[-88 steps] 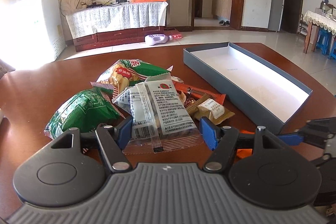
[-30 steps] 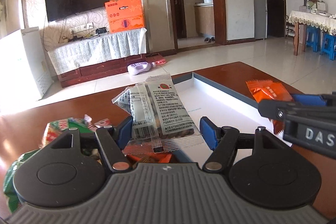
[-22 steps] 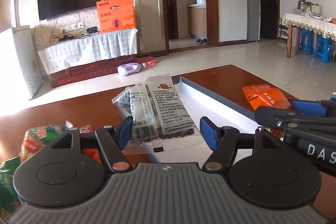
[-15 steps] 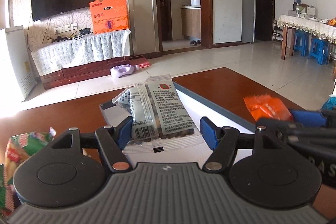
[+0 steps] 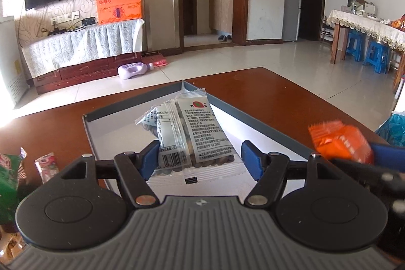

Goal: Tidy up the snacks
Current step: 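Open the left gripper to drop the clear packet while the right drops the orange cake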

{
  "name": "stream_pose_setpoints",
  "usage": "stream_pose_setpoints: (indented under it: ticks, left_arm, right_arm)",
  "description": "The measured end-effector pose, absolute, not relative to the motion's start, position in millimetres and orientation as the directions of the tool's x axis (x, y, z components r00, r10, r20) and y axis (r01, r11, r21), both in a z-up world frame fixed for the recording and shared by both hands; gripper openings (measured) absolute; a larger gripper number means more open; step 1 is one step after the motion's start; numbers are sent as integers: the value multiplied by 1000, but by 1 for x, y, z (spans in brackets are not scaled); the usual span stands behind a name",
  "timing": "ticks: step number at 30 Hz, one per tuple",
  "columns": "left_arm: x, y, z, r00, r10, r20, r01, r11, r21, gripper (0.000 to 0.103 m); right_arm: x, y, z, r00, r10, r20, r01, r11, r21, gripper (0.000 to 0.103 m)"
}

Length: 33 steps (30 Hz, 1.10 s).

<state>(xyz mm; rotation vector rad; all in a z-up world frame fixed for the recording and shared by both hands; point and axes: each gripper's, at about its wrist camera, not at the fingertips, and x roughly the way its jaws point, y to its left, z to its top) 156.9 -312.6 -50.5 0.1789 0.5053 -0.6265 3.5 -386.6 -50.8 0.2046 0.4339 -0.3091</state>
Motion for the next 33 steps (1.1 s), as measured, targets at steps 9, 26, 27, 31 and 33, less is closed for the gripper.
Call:
stream_pose_setpoints:
  ticks: [9, 26, 27, 31, 33]
  left_arm:
    - [164, -312, -53, 681, -516, -519, 615, 789, 23, 90]
    - [141, -288, -81, 684, -490, -540, 668, 718, 194, 90]
    - [138, -286, -81, 694, -487, -531, 661, 722, 202, 90]
    - [130, -274, -76, 706, -484, -518, 654, 726, 214, 90]
    - [126, -266, -76, 710, -477, -518, 653, 721, 232, 91]
  right_arm:
    - [9, -390, -52, 853, -245, -461, 337, 933, 128, 47]
    - [29, -392, -60, 844, -217, -490, 326, 934, 147, 47]
    - [31, -394, -59, 852, -208, -480, 314, 937, 151, 47]
    - [37, -391, -59, 856, -192, -480, 289, 948, 136, 47]
    - [40, -389, -60, 850, -190, -492, 283, 952, 121, 47]
